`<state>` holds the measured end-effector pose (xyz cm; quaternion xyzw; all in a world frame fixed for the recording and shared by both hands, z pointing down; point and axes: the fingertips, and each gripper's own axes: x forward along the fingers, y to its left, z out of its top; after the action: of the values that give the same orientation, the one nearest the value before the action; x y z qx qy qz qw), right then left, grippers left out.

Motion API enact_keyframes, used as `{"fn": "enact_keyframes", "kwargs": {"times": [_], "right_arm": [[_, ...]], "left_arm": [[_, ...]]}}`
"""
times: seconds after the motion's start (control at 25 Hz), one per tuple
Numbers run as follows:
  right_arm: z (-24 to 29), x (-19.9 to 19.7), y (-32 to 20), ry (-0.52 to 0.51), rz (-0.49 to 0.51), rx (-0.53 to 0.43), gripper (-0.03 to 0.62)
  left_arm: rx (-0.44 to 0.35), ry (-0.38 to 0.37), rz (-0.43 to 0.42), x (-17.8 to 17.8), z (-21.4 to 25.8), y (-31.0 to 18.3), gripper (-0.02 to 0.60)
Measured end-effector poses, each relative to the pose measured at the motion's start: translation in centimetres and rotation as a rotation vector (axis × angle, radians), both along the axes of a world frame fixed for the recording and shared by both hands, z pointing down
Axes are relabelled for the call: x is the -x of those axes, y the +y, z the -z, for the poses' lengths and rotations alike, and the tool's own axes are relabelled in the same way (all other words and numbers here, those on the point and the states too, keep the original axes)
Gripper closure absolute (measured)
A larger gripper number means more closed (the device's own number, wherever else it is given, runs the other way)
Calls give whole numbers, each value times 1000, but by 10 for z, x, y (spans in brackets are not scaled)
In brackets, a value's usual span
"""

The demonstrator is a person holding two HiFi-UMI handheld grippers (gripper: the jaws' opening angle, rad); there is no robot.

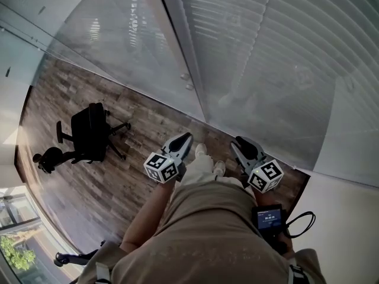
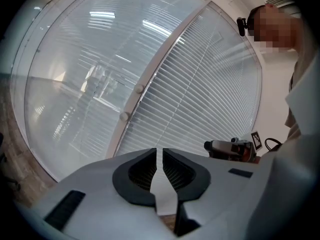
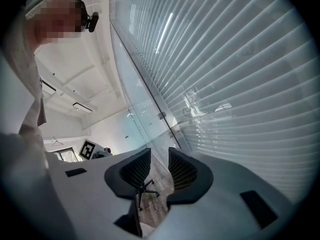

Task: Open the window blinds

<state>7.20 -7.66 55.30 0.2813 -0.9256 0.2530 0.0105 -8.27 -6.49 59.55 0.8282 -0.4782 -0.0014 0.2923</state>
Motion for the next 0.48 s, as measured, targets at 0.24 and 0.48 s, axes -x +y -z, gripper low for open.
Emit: {"fn": "enact_keyframes", "kwargs": {"times": [0.24, 0.48], "right_arm": [[-4, 22, -23, -3, -36, -19, 491], [10, 46, -47, 17, -45, -23, 491]], "left_arm": [[-22, -11, -64, 14, -4, -37, 551], [-55, -22, -80, 37, 19, -81, 551]]}}
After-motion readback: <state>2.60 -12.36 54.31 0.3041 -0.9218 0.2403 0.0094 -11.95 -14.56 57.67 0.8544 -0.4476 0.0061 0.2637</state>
